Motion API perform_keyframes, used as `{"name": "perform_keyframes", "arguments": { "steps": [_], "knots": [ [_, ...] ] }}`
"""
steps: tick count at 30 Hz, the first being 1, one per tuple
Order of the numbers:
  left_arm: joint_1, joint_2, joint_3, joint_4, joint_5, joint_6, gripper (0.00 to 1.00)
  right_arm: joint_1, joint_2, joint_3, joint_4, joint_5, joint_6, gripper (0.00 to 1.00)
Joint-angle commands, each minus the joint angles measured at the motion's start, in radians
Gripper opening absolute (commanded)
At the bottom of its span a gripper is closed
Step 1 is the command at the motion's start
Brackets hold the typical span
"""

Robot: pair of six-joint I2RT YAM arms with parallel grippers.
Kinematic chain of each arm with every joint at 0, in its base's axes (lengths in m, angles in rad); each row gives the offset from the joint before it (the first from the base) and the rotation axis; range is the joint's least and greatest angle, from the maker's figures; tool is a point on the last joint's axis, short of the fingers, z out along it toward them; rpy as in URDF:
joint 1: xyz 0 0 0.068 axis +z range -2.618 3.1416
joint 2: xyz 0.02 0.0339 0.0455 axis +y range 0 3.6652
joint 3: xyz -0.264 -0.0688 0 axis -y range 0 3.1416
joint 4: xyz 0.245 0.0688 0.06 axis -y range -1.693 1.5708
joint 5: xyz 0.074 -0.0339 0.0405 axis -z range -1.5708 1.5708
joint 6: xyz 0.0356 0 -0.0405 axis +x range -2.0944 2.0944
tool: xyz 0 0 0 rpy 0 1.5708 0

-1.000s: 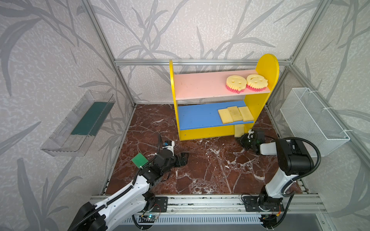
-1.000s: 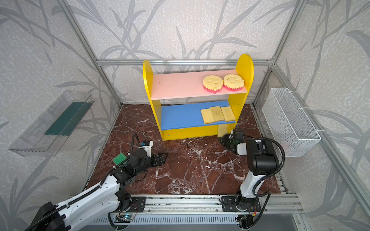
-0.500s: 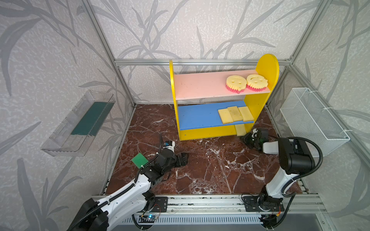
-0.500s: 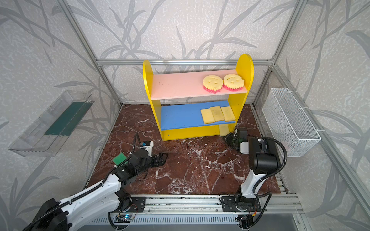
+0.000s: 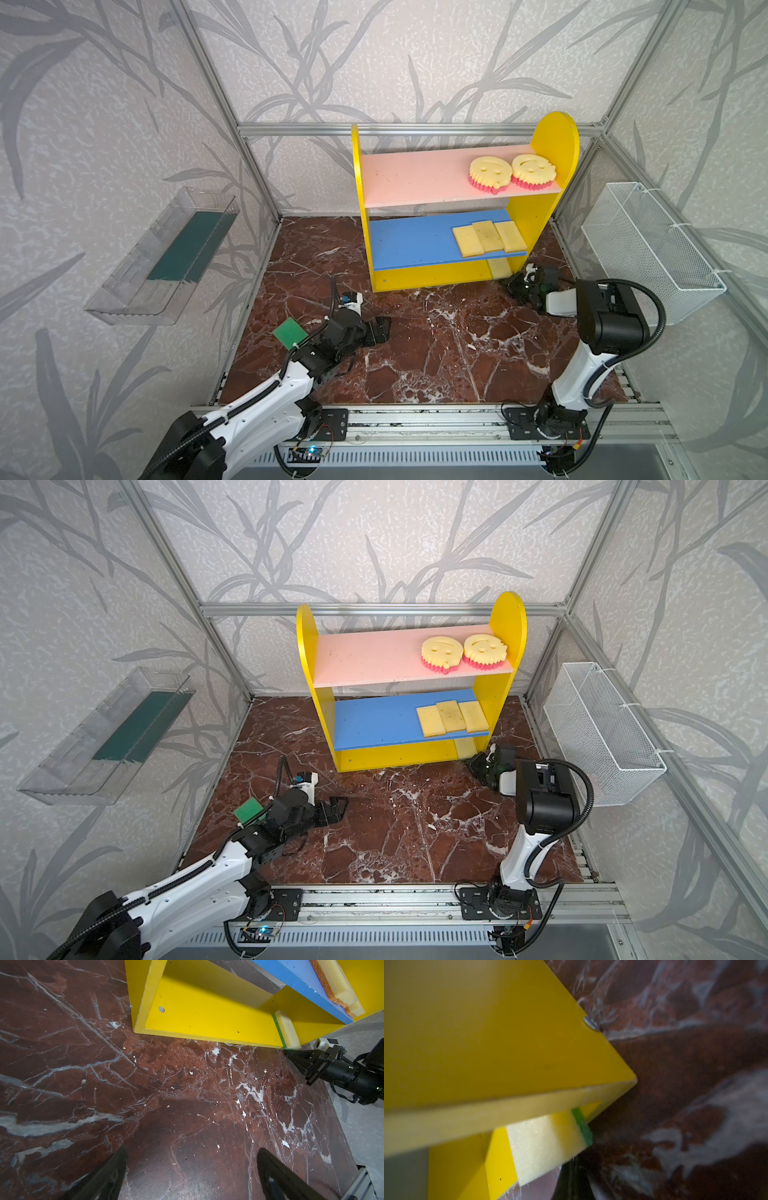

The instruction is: Place and organize the cleaning sponges onto the shelf

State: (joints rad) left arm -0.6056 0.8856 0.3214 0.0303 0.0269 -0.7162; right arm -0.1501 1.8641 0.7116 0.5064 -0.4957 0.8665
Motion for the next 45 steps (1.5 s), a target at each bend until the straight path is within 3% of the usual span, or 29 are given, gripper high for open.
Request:
{"name": "perform_keyframes", "arguments": {
  "steps": [1, 19, 24, 28, 31, 35, 37, 40, 45],
  "knots": [
    [0.008, -0.003, 0.029, -0.011, -0.02, -0.015, 0.98, -0.024, 0.022, 0.011, -0.025, 0.008, -0.003, 0.0],
    [0.028, -0.054, 0.053, -0.095, -0.047, -0.057, 0.98, -0.037, 0.078, 0.056, 0.009, -0.027, 0.03, 0.0],
    [0.083, -0.086, 0.091, -0.23, -0.068, -0.085, 0.99, -0.037, 0.032, 0.001, 0.057, -0.051, 0.071, 0.0],
    [0.197, -0.04, 0.189, -0.461, -0.086, -0.098, 0.99, -0.029, -0.076, -0.06, 0.048, -0.052, 0.081, 0.01],
    [0.281, -0.013, 0.227, -0.583, -0.112, -0.118, 0.99, -0.016, -0.187, -0.113, -0.01, -0.039, 0.054, 0.14],
    [0.343, -0.022, 0.255, -0.664, -0.149, -0.127, 0.99, 0.017, -0.315, -0.184, -0.071, -0.035, 0.012, 0.5],
    [0.371, -0.018, 0.283, -0.713, -0.167, -0.117, 0.99, 0.049, -0.362, -0.216, -0.084, -0.034, 0.006, 0.62],
    [0.425, 0.004, 0.325, -0.781, -0.185, -0.096, 0.97, 0.108, -0.411, -0.26, -0.061, -0.026, 0.028, 0.72],
    [0.532, 0.089, 0.396, -0.838, -0.175, -0.03, 0.93, 0.183, -0.433, -0.282, 0.053, -0.075, 0.142, 0.76]
  ]
}}
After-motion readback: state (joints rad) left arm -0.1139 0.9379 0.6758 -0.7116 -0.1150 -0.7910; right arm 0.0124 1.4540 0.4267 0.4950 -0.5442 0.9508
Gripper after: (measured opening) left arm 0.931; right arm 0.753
